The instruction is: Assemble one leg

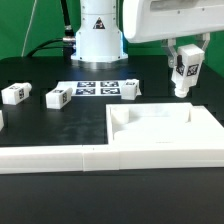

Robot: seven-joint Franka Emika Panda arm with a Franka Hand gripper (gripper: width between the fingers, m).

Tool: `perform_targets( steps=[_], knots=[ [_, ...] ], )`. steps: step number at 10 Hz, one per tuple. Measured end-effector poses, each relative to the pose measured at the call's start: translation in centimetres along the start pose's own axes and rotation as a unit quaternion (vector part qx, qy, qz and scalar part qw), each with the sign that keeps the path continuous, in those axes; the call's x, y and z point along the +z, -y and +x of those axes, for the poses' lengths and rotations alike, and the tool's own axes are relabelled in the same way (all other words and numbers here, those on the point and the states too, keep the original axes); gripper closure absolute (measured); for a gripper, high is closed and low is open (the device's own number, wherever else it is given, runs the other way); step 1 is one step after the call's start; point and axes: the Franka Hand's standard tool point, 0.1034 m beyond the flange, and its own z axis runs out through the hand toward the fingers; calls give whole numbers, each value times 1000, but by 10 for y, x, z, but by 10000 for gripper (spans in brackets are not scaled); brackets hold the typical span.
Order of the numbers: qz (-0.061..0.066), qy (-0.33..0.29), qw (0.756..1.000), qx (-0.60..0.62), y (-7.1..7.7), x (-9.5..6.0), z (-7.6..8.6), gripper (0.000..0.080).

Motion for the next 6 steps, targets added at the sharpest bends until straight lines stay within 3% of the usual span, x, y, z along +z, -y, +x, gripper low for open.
perform_targets(
  steps=[2,6],
  knots=[
    [0,-3,1000,-1,-2,0,7,506],
    [5,-13,1000,3,-11,18,36,506]
  ],
)
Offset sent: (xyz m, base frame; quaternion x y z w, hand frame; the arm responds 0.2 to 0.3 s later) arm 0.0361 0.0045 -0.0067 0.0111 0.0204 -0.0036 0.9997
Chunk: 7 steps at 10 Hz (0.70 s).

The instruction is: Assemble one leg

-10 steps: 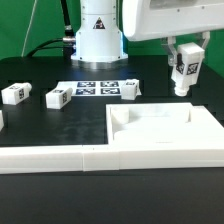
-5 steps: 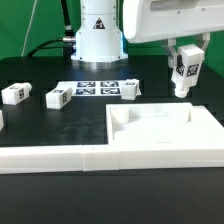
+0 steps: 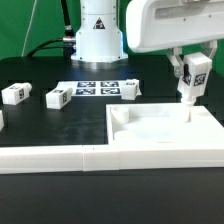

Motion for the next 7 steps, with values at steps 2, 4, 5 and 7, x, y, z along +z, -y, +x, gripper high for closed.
perform_targets(
  steps=[2,4,5,7],
  knots=[
    [-3,-25,1000,-5,-5,9,12,506],
    [-11,-61,998,-7,-7,6,19,506],
    [-16,-82,996,-8,-7,7,14,506],
    [-14,-71,997,-8,-6,9,12,506]
  ],
)
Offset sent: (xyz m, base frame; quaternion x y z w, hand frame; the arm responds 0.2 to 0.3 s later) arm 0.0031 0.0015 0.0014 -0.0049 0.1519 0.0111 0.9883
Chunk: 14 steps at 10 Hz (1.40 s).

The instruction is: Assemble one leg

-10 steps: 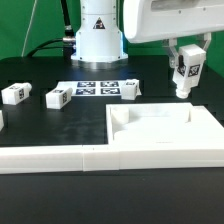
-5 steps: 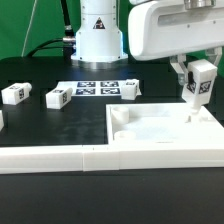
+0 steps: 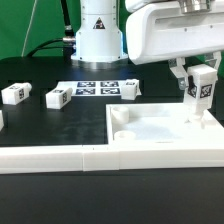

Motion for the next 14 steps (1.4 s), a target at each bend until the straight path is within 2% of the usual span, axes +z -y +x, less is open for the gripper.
perform_targets(
  steps=[3,8,11,14],
  knots=[
    [0,4,1000,-4,-4,4,-3,506],
    [2,1,1000,-2,-8,14,13,506],
    [-3,-22,1000,-2,-9,18,19,506],
    [-3,-25,1000,0,-10,31,12,506]
  ],
)
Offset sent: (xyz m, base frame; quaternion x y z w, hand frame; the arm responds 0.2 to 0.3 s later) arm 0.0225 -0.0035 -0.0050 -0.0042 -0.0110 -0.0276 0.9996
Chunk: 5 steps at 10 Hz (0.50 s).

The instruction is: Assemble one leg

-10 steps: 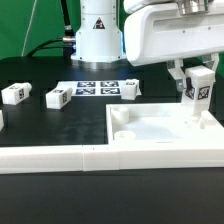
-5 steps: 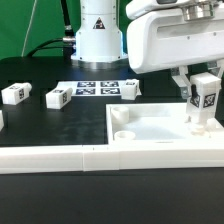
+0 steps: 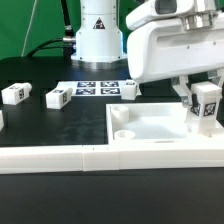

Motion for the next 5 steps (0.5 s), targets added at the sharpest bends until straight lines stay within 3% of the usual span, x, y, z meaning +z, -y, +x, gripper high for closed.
perform_targets(
  steps=[5],
  knots=[
    [-7,-28,1000,0,0,1,1,506]
  ],
)
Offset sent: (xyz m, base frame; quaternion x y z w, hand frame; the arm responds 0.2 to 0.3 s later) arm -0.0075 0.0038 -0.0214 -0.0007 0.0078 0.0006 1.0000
